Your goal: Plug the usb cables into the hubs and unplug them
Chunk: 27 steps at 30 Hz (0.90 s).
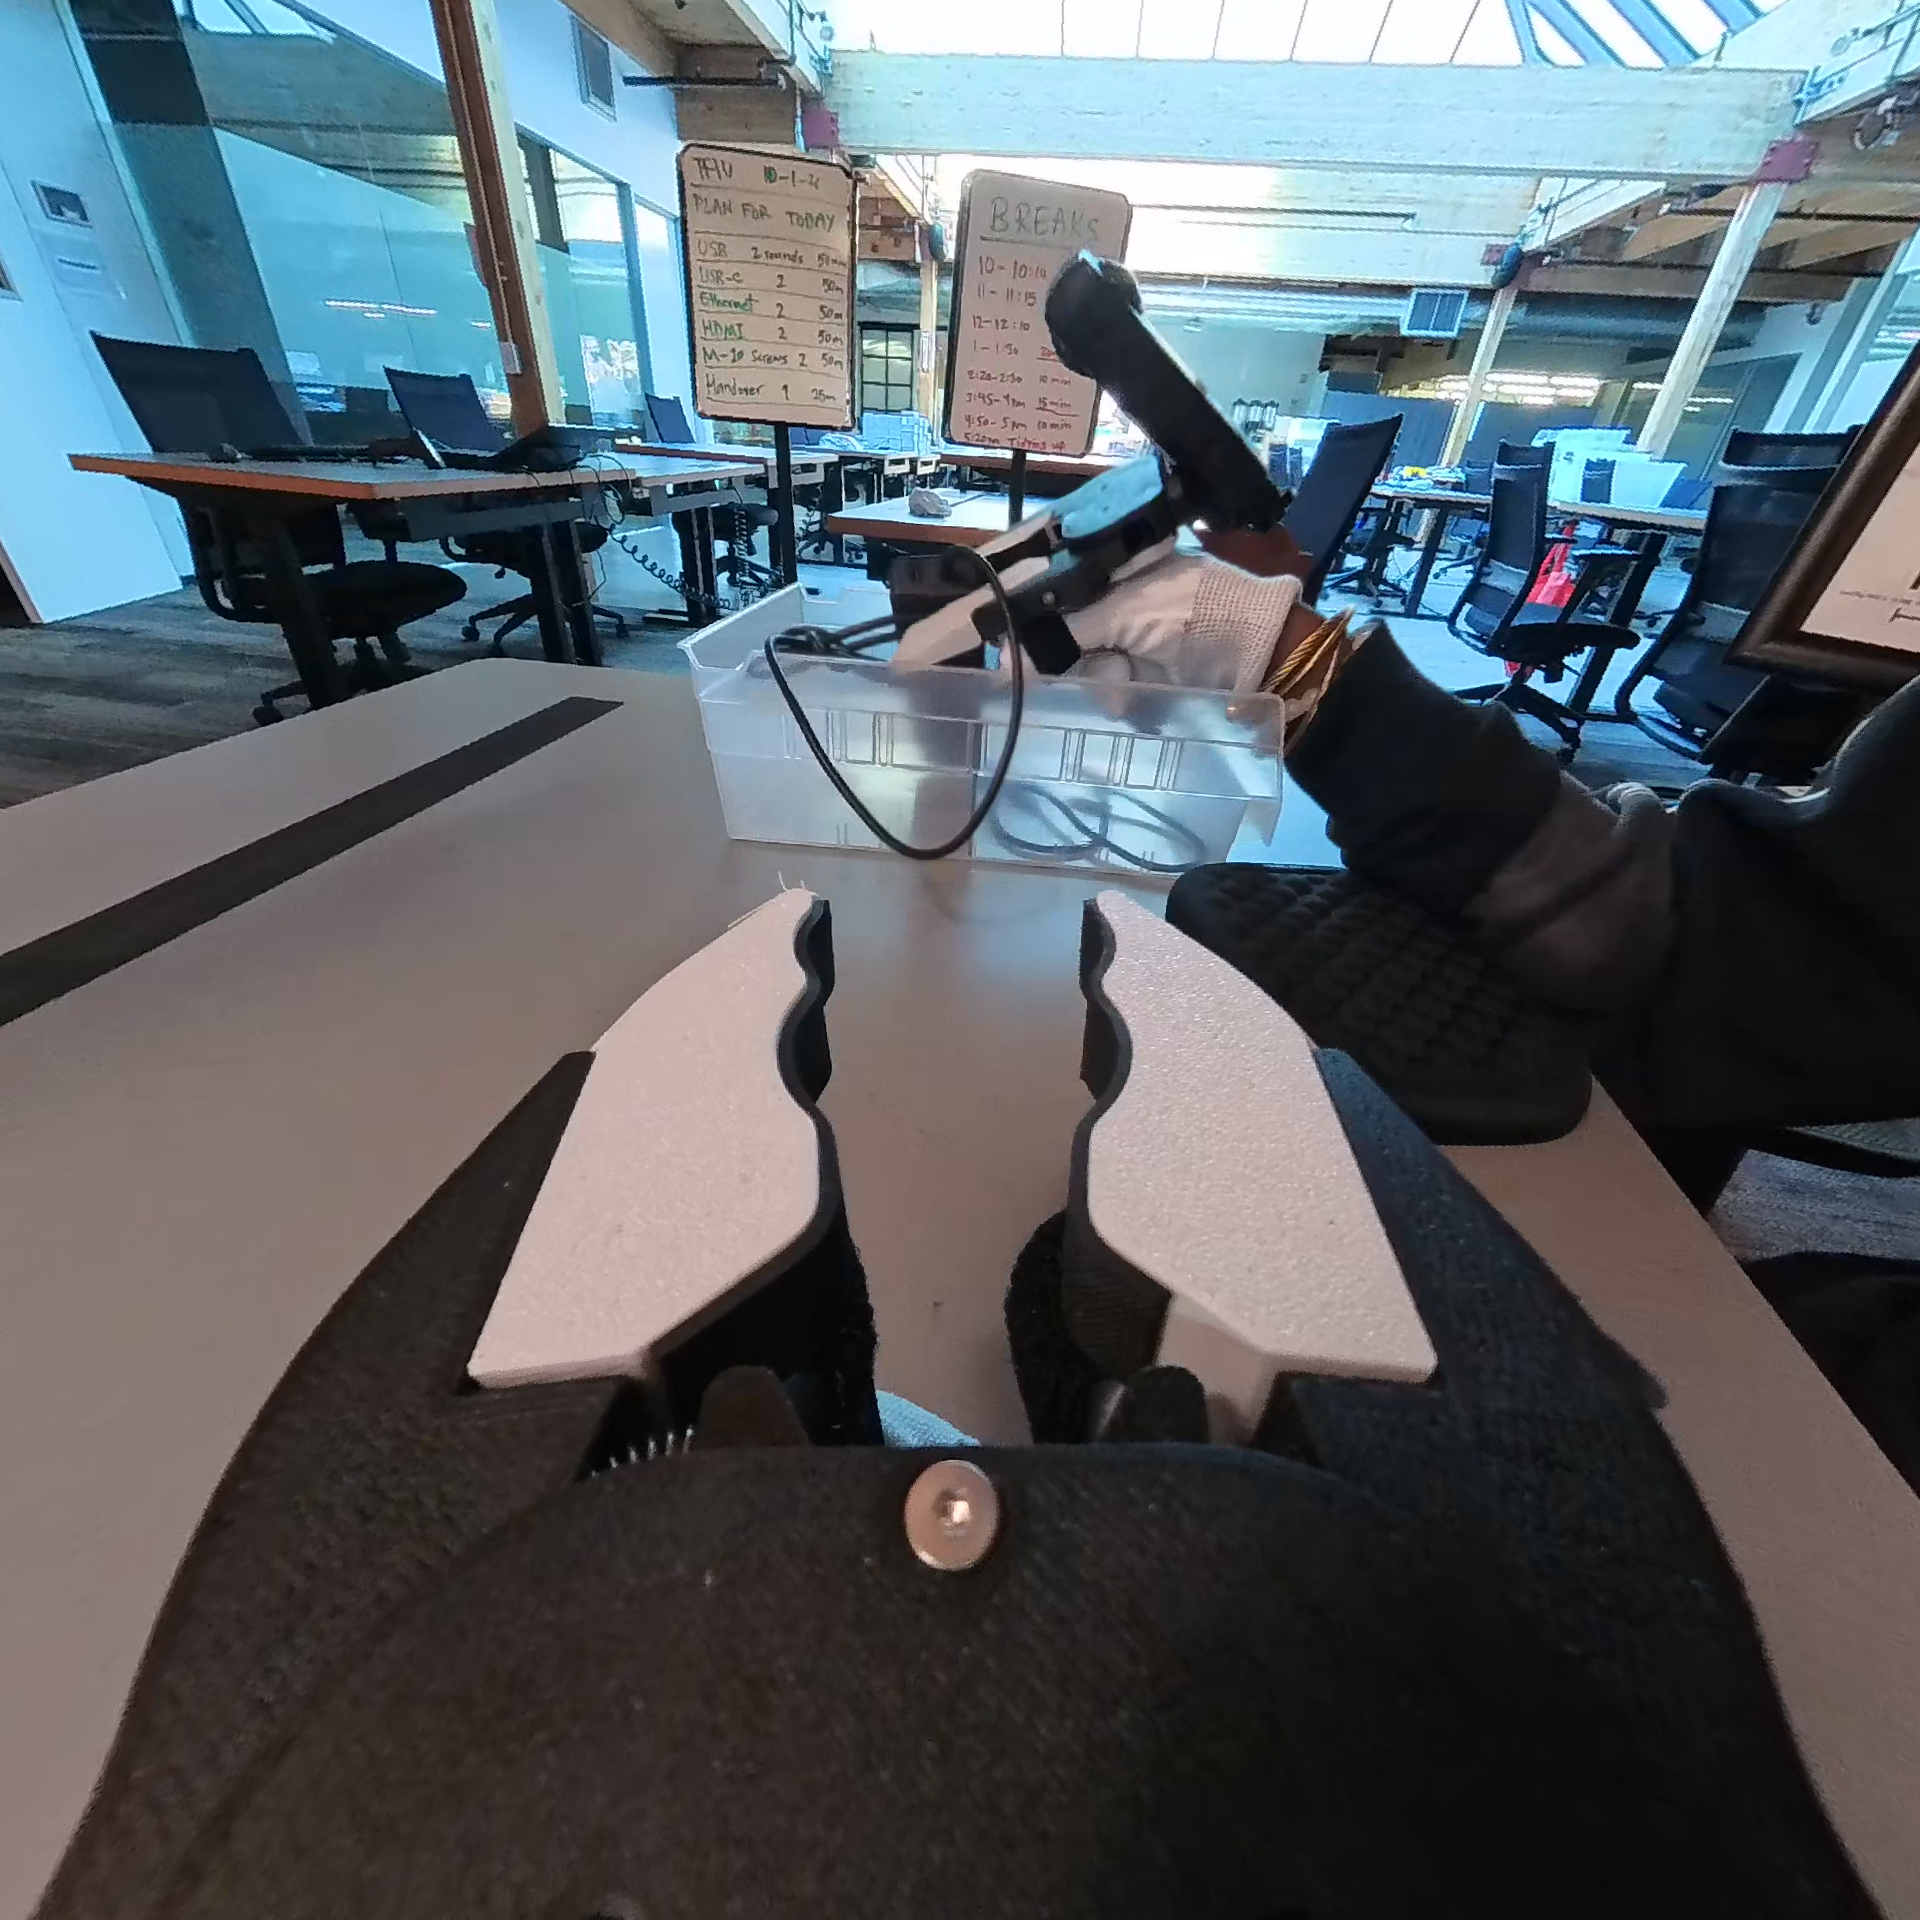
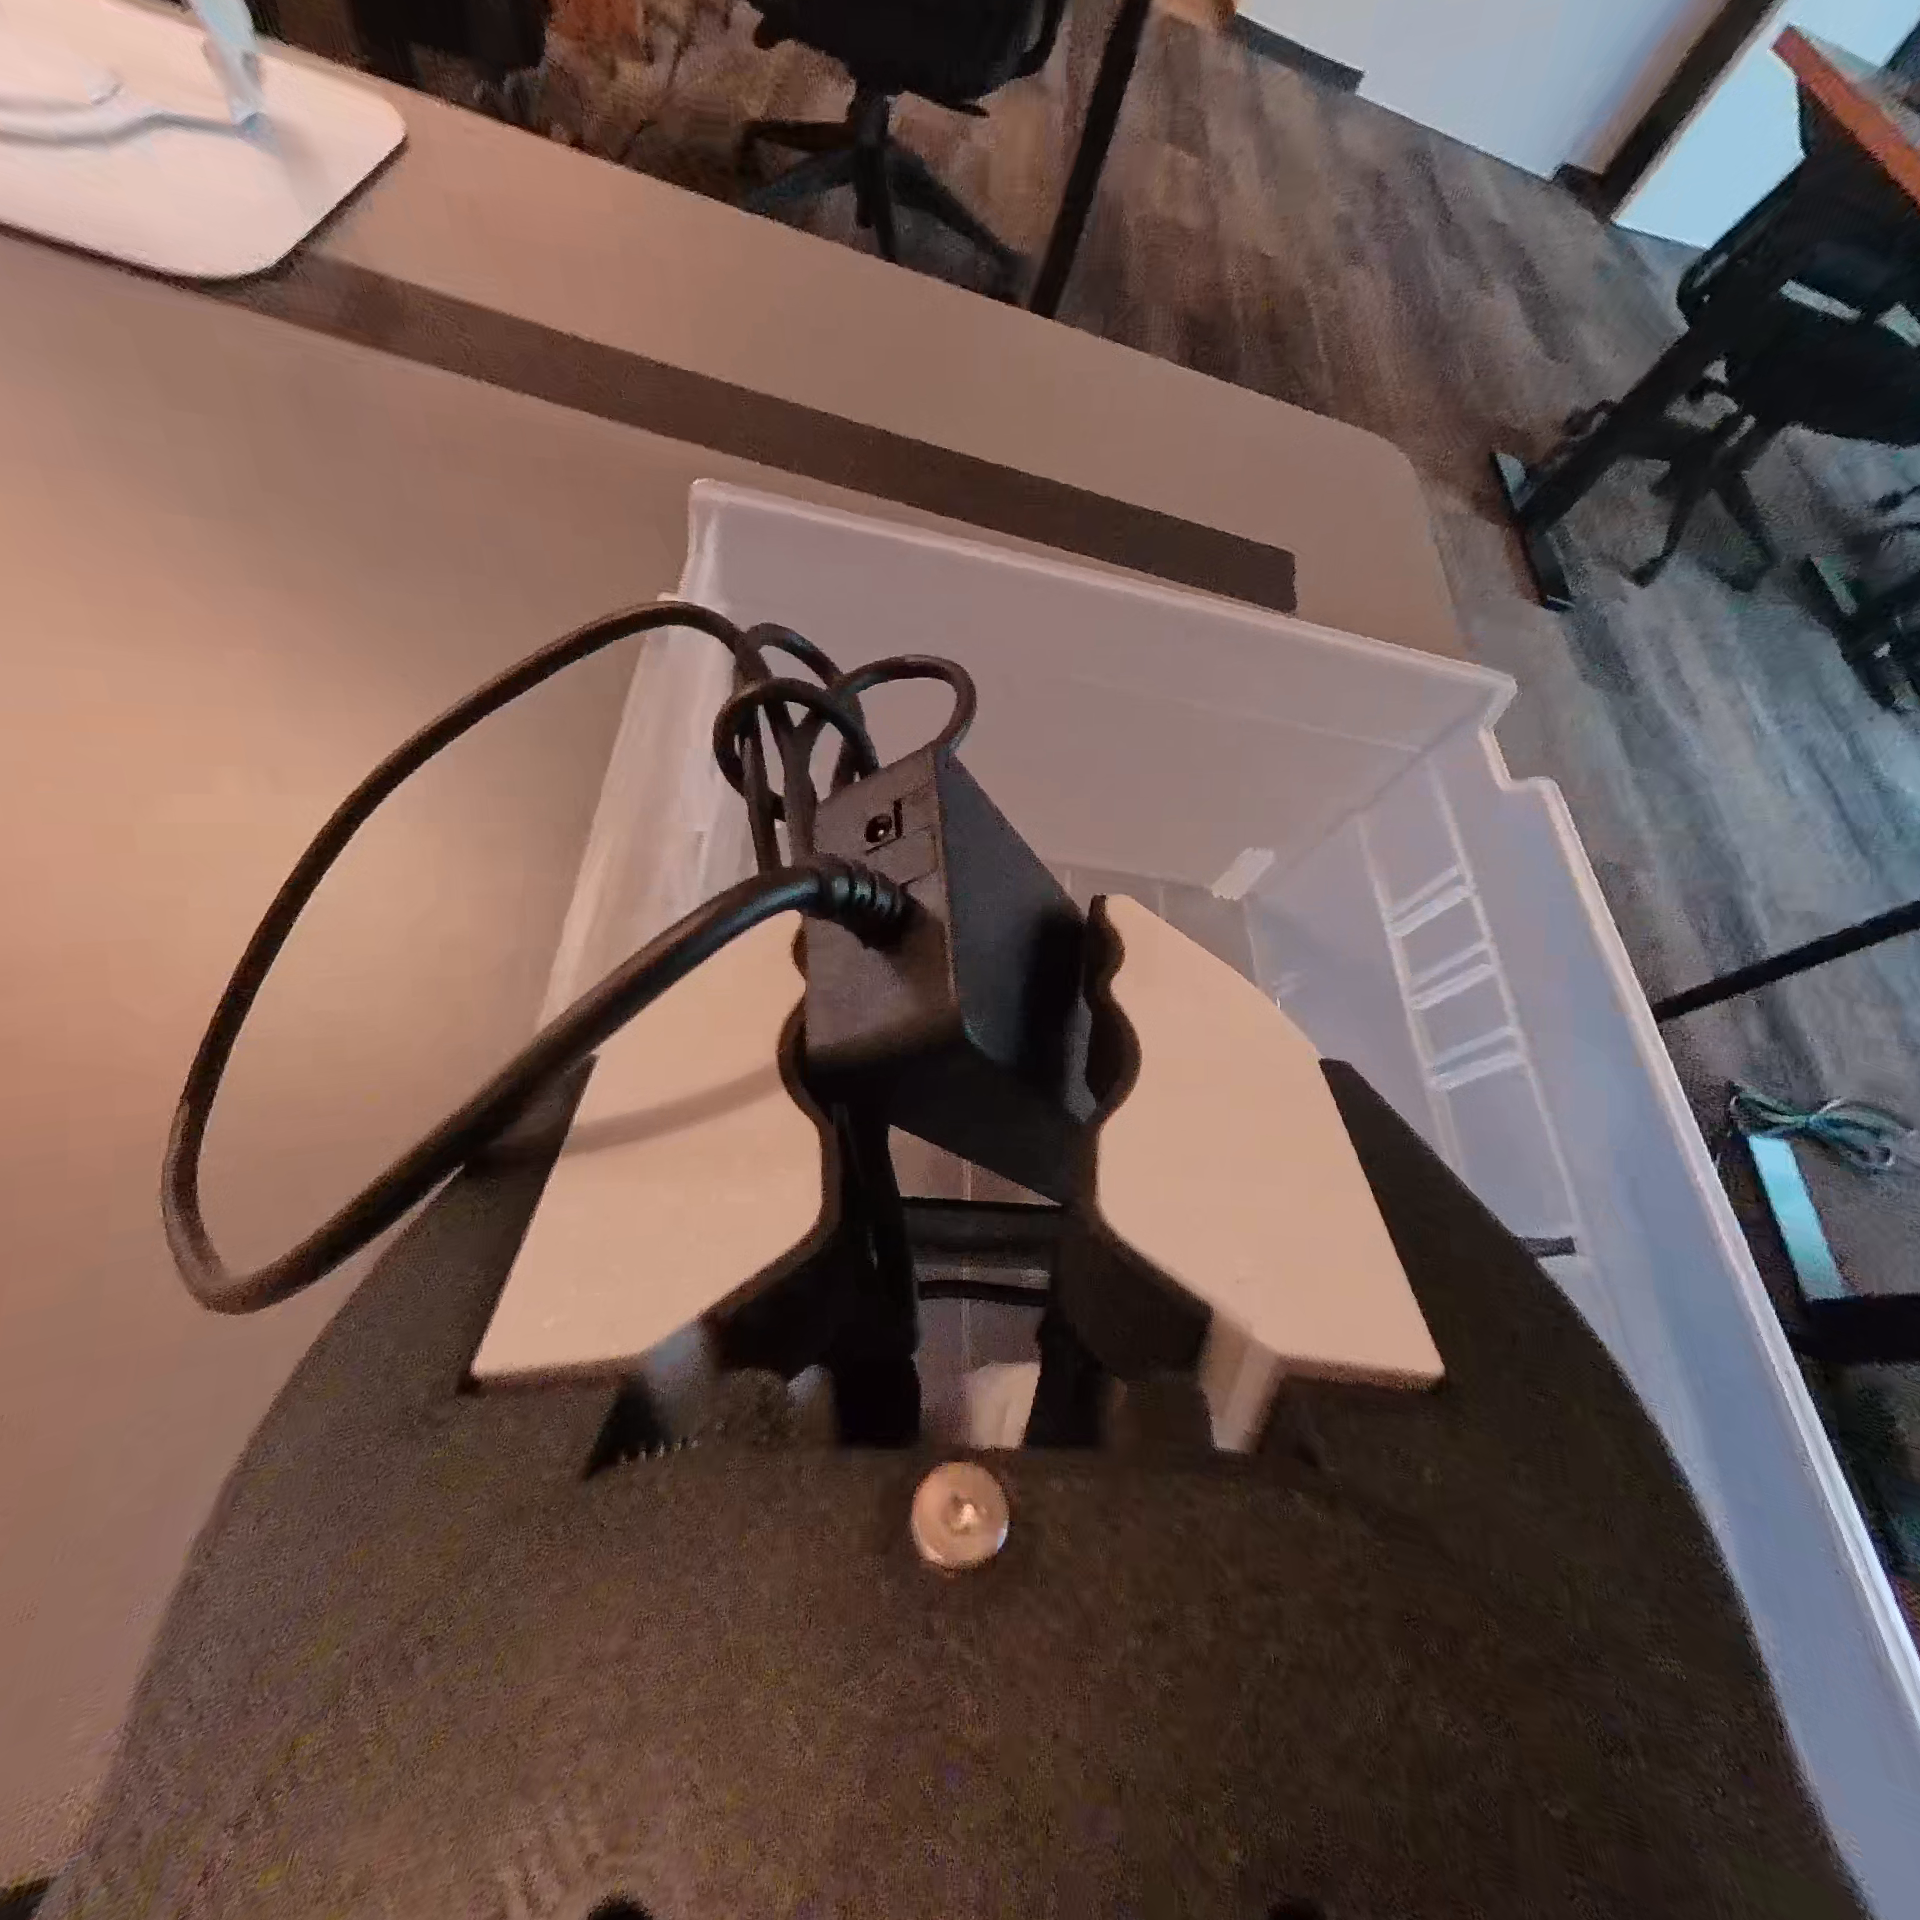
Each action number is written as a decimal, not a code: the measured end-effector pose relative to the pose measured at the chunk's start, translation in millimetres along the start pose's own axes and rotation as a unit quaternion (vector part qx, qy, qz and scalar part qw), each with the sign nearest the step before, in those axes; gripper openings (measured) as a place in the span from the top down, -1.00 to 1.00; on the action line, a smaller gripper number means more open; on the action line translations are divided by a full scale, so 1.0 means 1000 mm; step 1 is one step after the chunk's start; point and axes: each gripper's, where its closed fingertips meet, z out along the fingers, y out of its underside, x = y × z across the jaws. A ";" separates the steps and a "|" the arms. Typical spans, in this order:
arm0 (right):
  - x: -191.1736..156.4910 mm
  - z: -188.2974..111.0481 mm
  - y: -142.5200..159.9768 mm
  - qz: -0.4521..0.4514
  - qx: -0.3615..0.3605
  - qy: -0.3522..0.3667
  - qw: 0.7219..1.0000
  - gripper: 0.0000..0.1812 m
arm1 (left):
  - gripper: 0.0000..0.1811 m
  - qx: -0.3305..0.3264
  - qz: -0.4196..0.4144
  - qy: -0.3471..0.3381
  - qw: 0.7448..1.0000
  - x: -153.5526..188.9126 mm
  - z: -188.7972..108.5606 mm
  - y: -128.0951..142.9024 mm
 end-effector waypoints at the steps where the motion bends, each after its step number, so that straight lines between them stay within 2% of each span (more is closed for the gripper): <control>1: 0.007 0.001 0.001 0.021 0.001 0.011 1.000 0.38 | 0.50 0.000 0.000 0.000 1.000 0.000 0.000 0.000; 3: 0.025 0.002 0.000 0.061 0.018 0.046 0.997 0.28 | 0.50 0.000 0.000 0.001 1.000 0.000 0.000 0.000; 5: 0.053 -0.003 -0.002 0.084 0.036 0.128 0.988 0.21 | 0.50 0.000 0.000 0.001 1.000 0.000 0.000 -0.001; 7: 0.079 -0.021 -0.013 0.034 0.072 0.229 0.970 0.37 | 0.50 0.002 0.000 0.001 1.000 0.000 0.000 -0.001; 8: 0.085 -0.029 -0.018 0.003 0.086 0.261 0.962 0.44 | 0.50 0.002 0.000 0.002 1.000 0.001 0.000 -0.001; 9: 0.083 -0.031 -0.021 -0.020 0.090 0.265 0.960 0.40 | 0.50 0.002 -0.001 0.002 1.000 0.001 0.000 -0.001; 10: 0.079 -0.028 -0.020 -0.029 0.084 0.253 0.963 0.31 | 0.50 0.002 -0.001 0.003 1.000 0.001 0.000 -0.001; 14: 0.063 -0.010 -0.006 -0.048 0.030 0.209 0.976 0.28 | 0.50 0.001 0.004 0.003 1.000 0.002 0.000 -0.001; 17: 0.035 0.000 0.015 -0.004 -0.044 0.093 0.995 0.17 | 0.50 0.002 0.005 0.003 1.000 0.002 0.000 -0.002; 19: 0.020 -0.006 0.013 0.043 -0.049 0.020 0.998 0.13 | 0.50 0.004 0.003 0.004 1.000 0.002 -0.001 -0.003; 20: 0.019 -0.012 0.008 0.054 -0.042 0.008 0.998 0.13 | 0.50 0.004 0.004 0.004 1.000 0.002 -0.001 -0.003; 22: 0.029 -0.032 -0.009 0.066 0.001 0.020 0.998 0.13 | 0.50 0.005 0.004 0.004 1.000 0.002 -0.001 -0.003; 24: 0.034 -0.060 -0.044 0.091 0.107 0.020 0.990 0.11 | 0.50 0.005 0.004 0.004 1.000 0.002 -0.001 -0.003; 26: 0.025 -0.101 -0.092 0.129 0.271 -0.026 0.953 -0.03 | 0.50 0.004 0.004 0.004 1.000 0.002 0.000 -0.002; 27: 0.015 -0.127 -0.114 0.143 0.358 -0.068 0.920 -0.21 | 0.50 0.003 0.005 0.003 1.000 0.002 0.000 -0.002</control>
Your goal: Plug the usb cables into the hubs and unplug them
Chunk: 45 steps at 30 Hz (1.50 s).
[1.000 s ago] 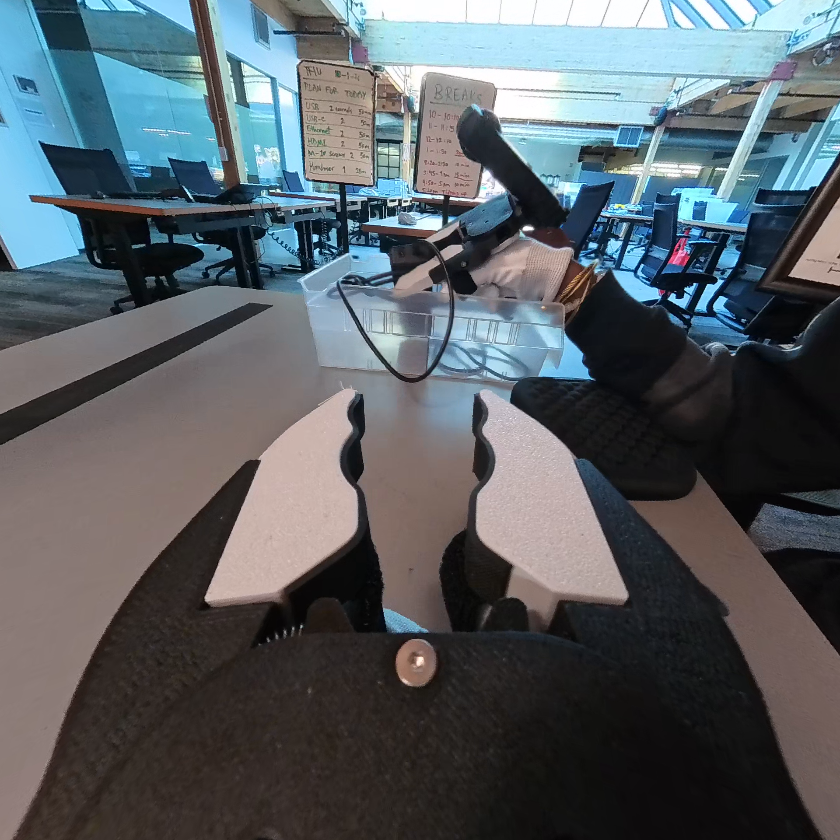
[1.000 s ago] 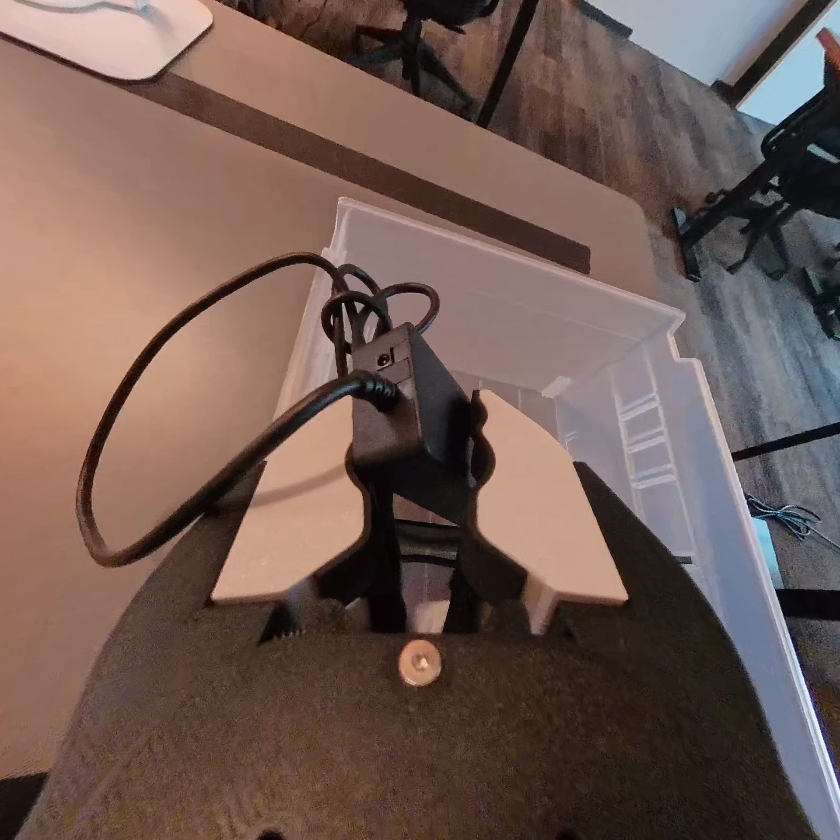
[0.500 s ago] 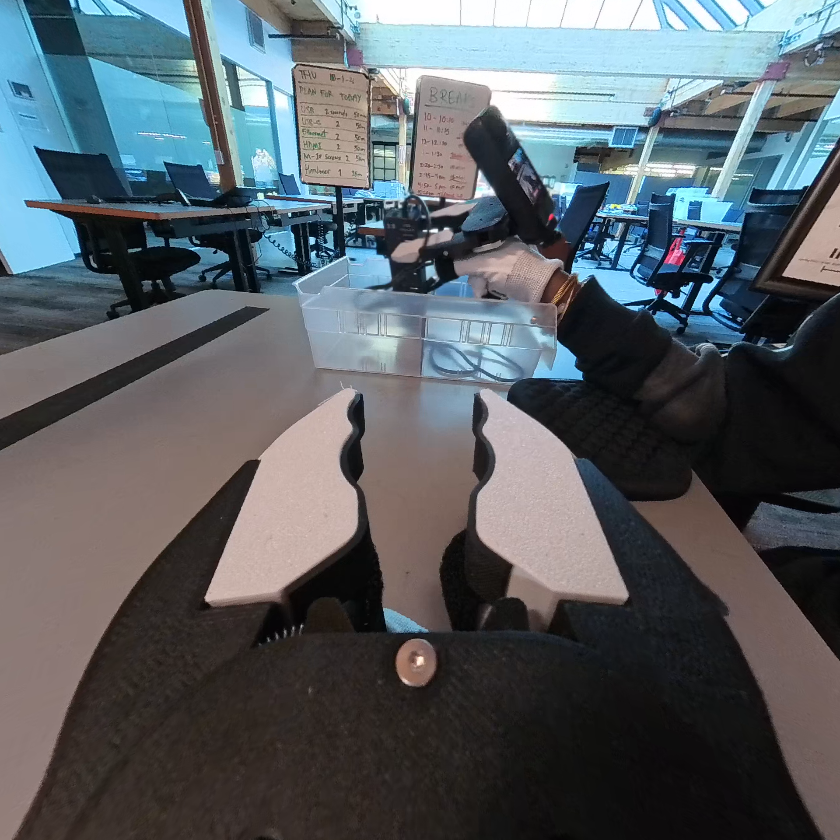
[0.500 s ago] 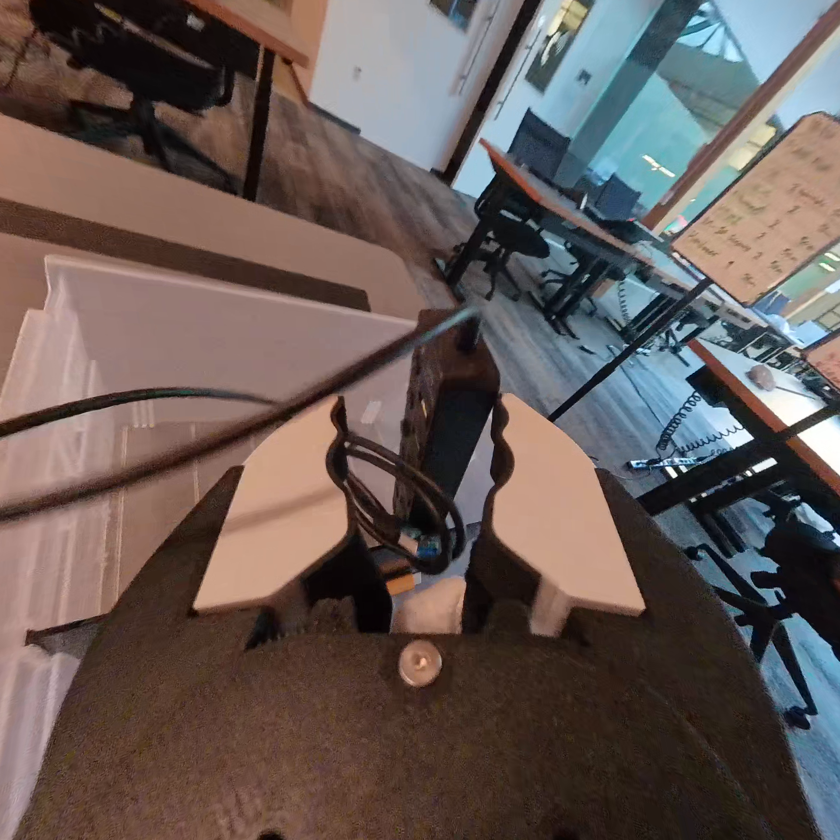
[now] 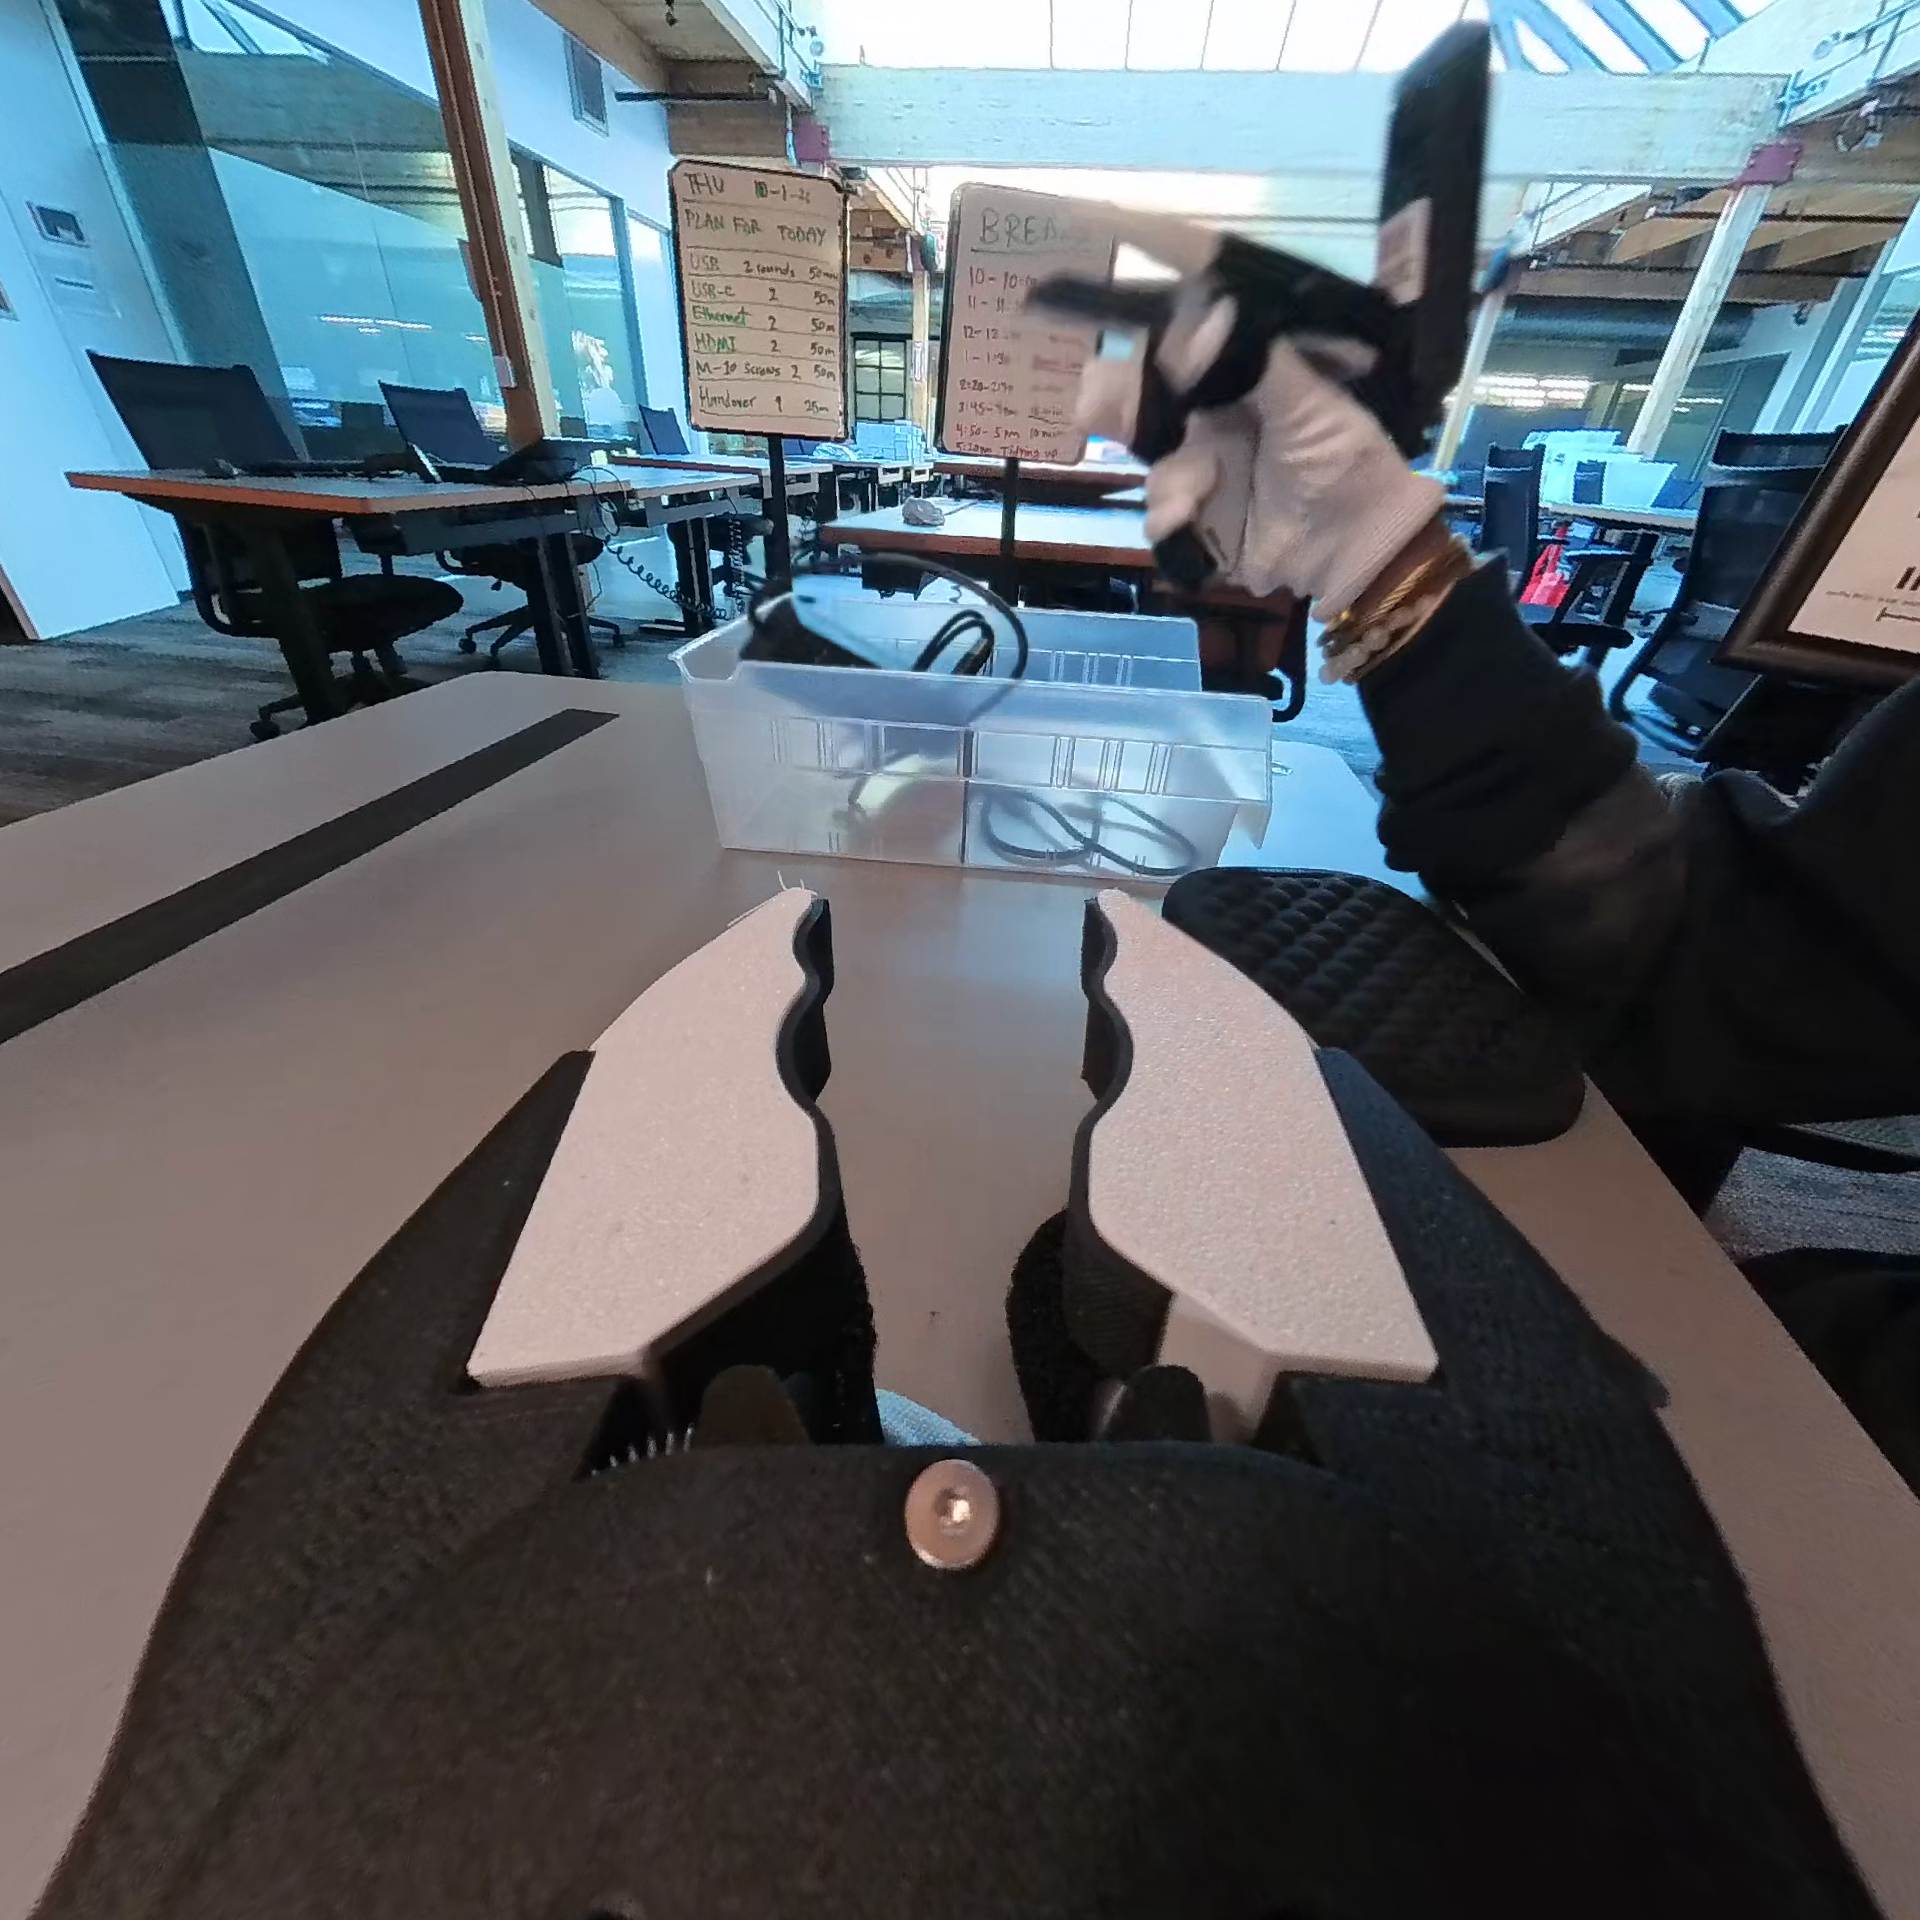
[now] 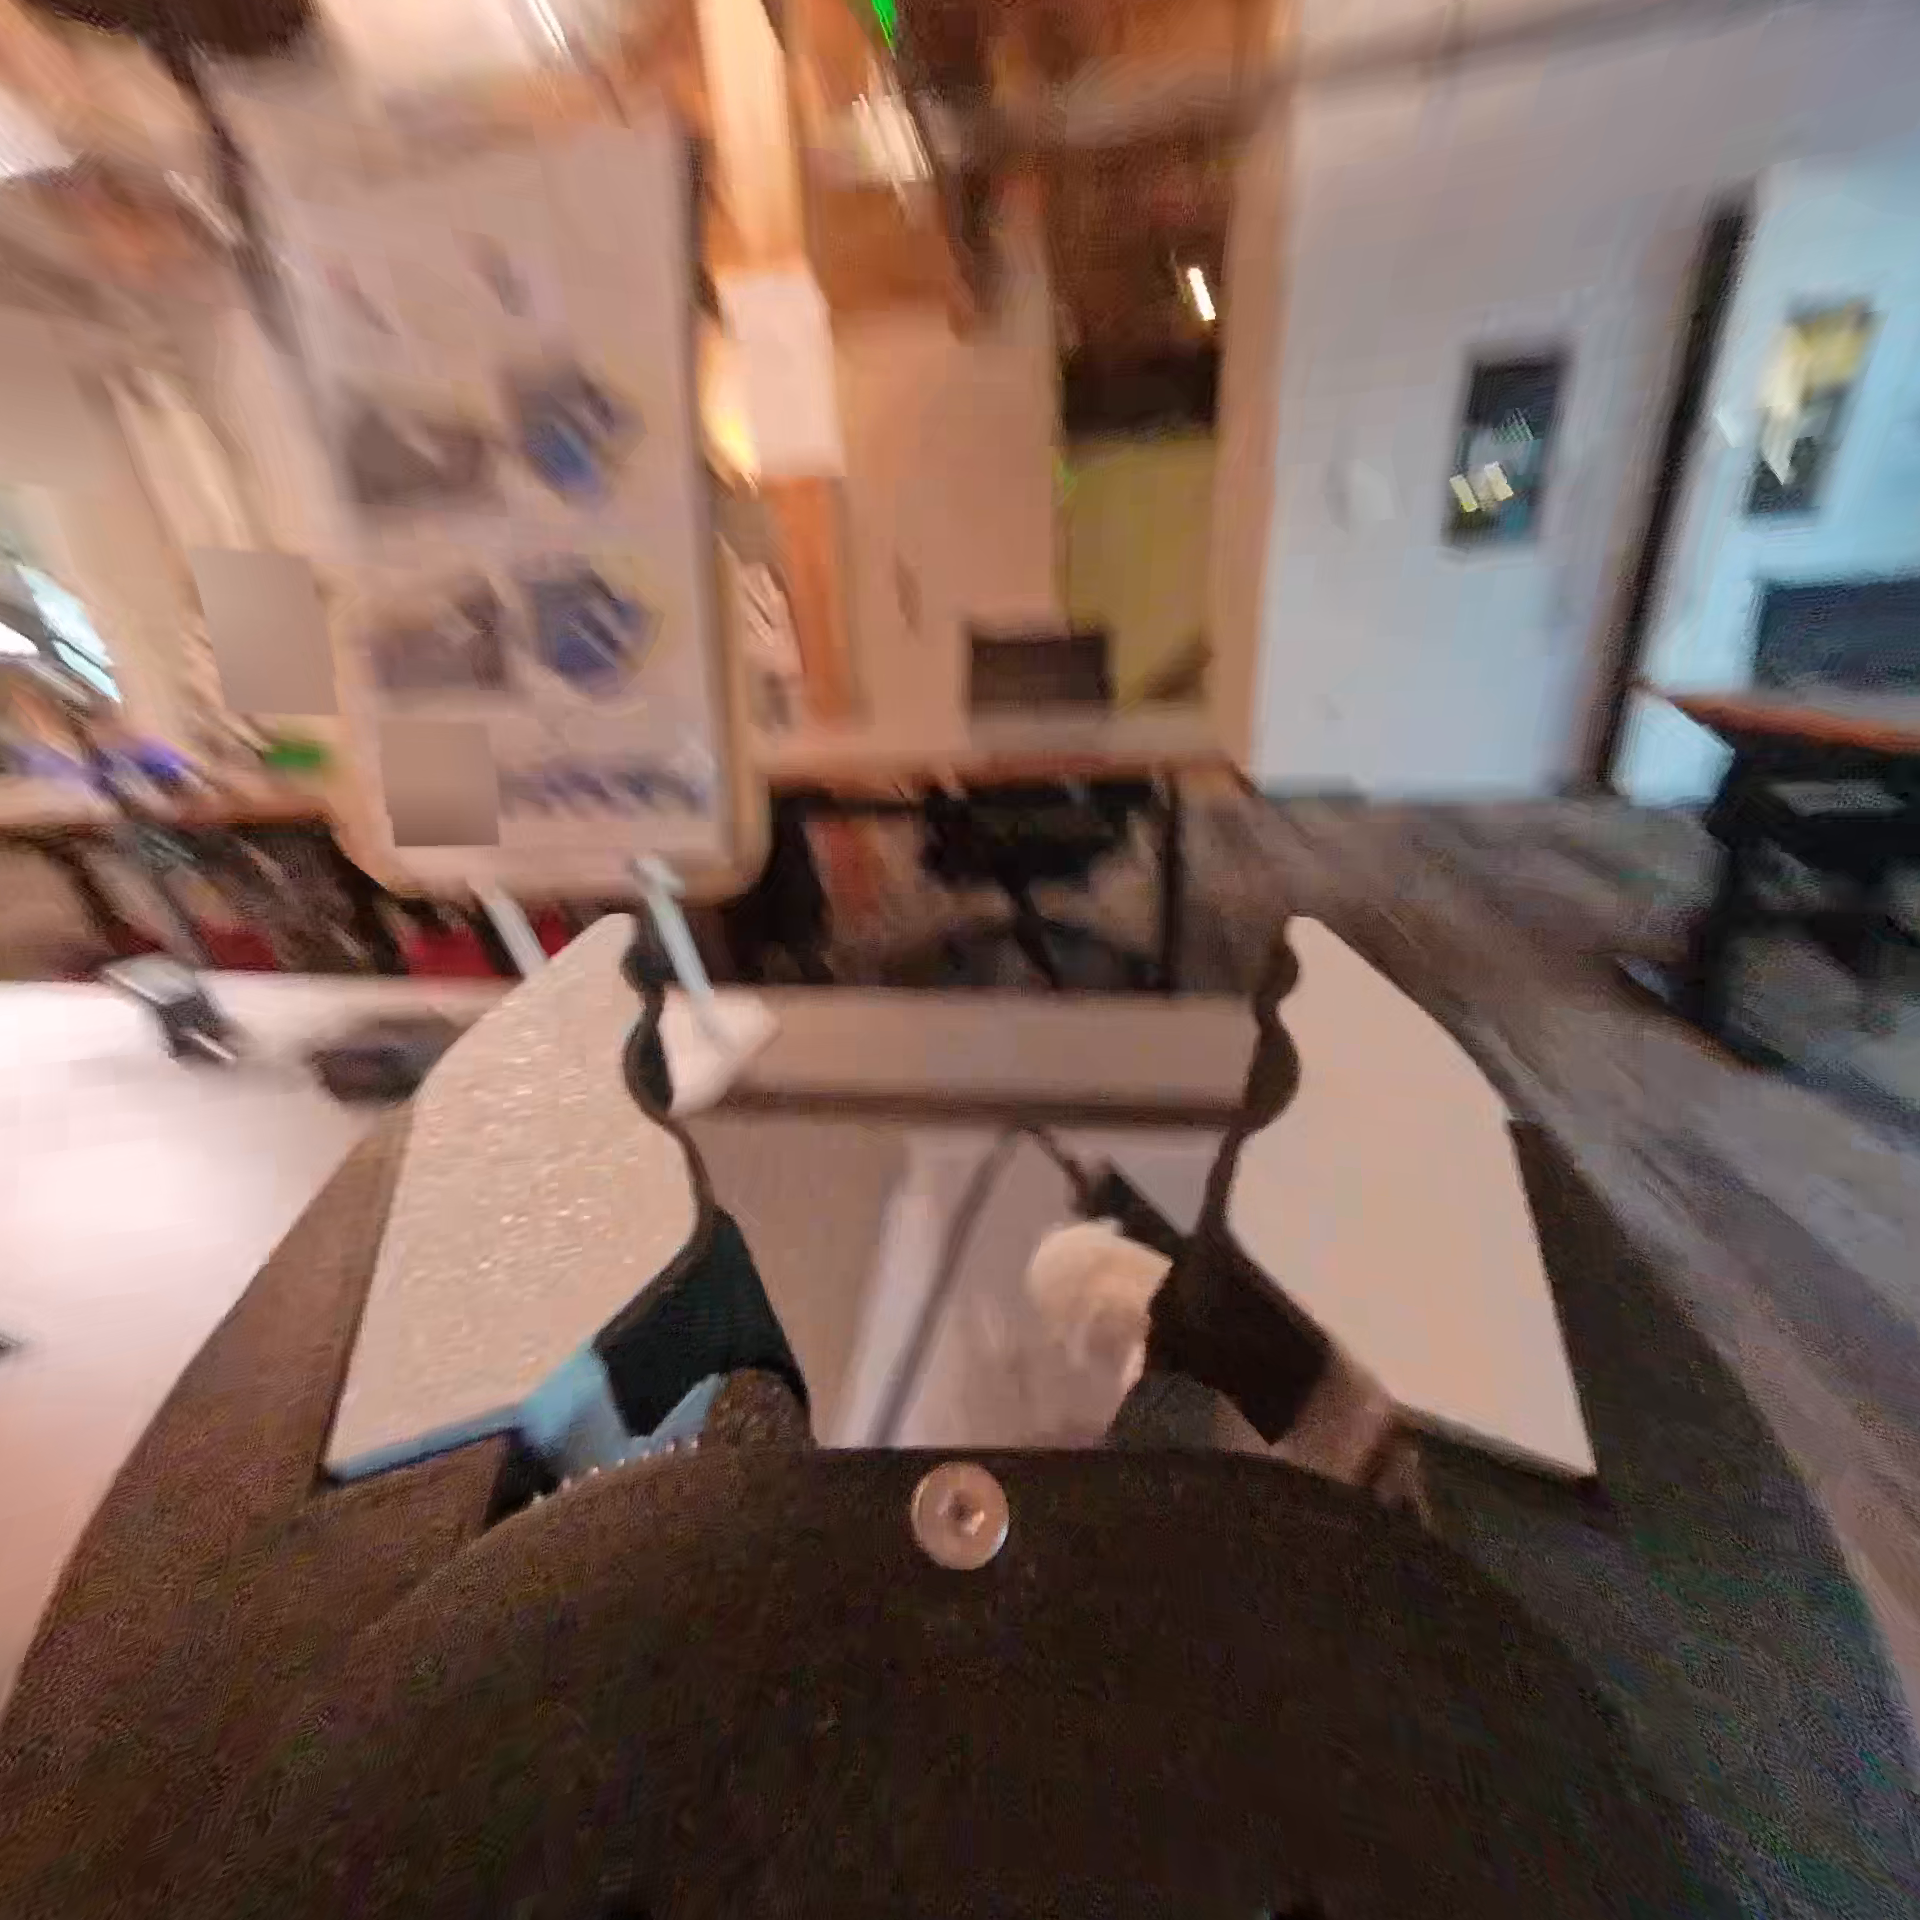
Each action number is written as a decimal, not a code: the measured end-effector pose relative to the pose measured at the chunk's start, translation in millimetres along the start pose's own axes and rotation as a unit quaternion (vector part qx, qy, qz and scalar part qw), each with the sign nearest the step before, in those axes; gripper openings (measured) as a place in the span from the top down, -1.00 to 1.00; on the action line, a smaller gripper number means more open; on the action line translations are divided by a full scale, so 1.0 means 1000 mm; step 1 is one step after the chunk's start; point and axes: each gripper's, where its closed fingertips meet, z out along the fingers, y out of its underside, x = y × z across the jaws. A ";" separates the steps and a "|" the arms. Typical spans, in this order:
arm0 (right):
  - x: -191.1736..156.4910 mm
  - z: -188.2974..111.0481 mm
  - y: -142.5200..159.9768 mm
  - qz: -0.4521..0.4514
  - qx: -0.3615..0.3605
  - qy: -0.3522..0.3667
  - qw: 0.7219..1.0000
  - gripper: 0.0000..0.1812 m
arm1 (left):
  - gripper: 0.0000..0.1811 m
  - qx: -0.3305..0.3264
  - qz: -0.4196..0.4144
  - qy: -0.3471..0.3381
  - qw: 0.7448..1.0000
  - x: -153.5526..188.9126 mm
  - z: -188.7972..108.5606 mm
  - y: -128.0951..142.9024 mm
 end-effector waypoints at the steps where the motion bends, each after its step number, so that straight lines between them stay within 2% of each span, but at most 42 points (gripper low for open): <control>1: -0.021 -0.008 -0.026 0.026 0.078 -0.050 0.995 -0.39 | 0.50 -0.001 0.001 -0.001 1.000 0.000 0.000 0.001; 3: -0.054 -0.023 -0.058 0.066 0.164 -0.121 0.977 -0.59 | 0.50 -0.002 0.003 -0.001 1.000 0.000 0.000 0.001; 5: -0.083 -0.032 -0.074 0.068 0.213 -0.168 0.960 -0.61 | 0.49 -0.001 0.005 -0.001 1.000 0.000 0.000 0.001; 8: -0.118 -0.037 -0.080 0.045 0.277 -0.186 0.941 -0.61 | 0.49 0.004 0.013 -0.002 1.000 0.000 0.000 -0.001; 10: -0.134 -0.031 -0.067 0.036 0.307 -0.166 0.936 -0.60 | 0.49 0.010 0.024 -0.003 1.000 0.001 -0.001 -0.004; 12: -0.147 -0.019 -0.037 0.035 0.326 -0.138 0.935 -0.47 | 0.48 0.021 0.039 -0.004 0.999 0.003 -0.002 -0.008; 14: -0.172 0.004 0.010 0.020 0.263 -0.151 0.953 -0.51 | 0.48 0.032 0.058 -0.008 0.998 0.005 -0.005 -0.015; 15: -0.187 0.007 0.022 0.009 0.227 -0.172 0.958 -0.57 | 0.48 0.037 0.067 -0.009 0.997 0.007 -0.005 -0.020; 16: -0.197 0.000 0.021 -0.016 0.235 -0.189 0.953 -0.54 | 0.48 0.042 0.077 -0.008 0.996 0.010 -0.006 -0.026; 19: -0.201 -0.018 0.006 -0.122 0.291 -0.161 0.935 -0.46 | 0.47 0.062 0.110 -0.005 0.992 0.025 -0.011 -0.049; 21: -0.197 -0.014 0.010 -0.138 0.282 -0.150 0.937 -0.47 | 0.43 0.072 0.125 -0.001 0.990 0.041 -0.019 -0.068; 23: -0.195 -0.009 0.016 -0.132 0.267 -0.150 0.943 -0.48 | 0.41 0.089 0.133 0.002 0.987 0.065 -0.036 -0.089; 25: -0.194 -0.010 0.015 -0.126 0.268 -0.148 0.944 -0.47 | 0.41 0.094 0.149 -0.023 0.984 0.082 -0.063 -0.109; 27: -0.195 -0.012 0.012 -0.130 0.276 -0.147 0.941 -0.46 | 0.41 0.044 0.155 -0.076 0.984 0.086 -0.101 -0.120; 29: -0.198 -0.012 0.013 -0.137 0.273 -0.150 0.940 -0.45 | 0.41 -0.051 0.145 -0.153 0.976 0.077 -0.149 -0.120; 31: -0.201 -0.010 0.017 -0.142 0.266 -0.154 0.941 -0.44 | 0.41 -0.166 0.137 -0.267 0.939 0.056 -0.212 -0.113; 33: -0.204 -0.009 0.019 -0.148 0.262 -0.157 0.941 -0.44 | 0.44 -0.295 0.129 -0.372 0.871 0.038 -0.282 -0.098; 36: -0.206 -0.010 0.019 -0.153 0.262 -0.159 0.939 -0.44 | 0.56 -0.471 0.022 -0.404 0.784 0.038 -0.360 -0.048; 38: -0.205 -0.009 0.020 -0.151 0.261 -0.159 0.940 -0.44 | 0.59 -0.556 -0.031 -0.389 0.733 0.040 -0.392 -0.014; 42: -0.204 -0.009 0.020 -0.149 0.259 -0.160 0.941 -0.43 | 0.59 -0.676 -0.046 -0.361 0.640 0.033 -0.429 0.031; 43: -0.203 -0.009 0.020 -0.148 0.259 -0.159 0.941 -0.43 | 0.59 -0.696 -0.041 -0.355 0.623 0.030 -0.434 0.037; 45: -0.202 -0.009 0.019 -0.145 0.260 -0.159 0.941 -0.42 | 0.59 -0.719 -0.041 -0.339 0.605 0.024 -0.440 0.048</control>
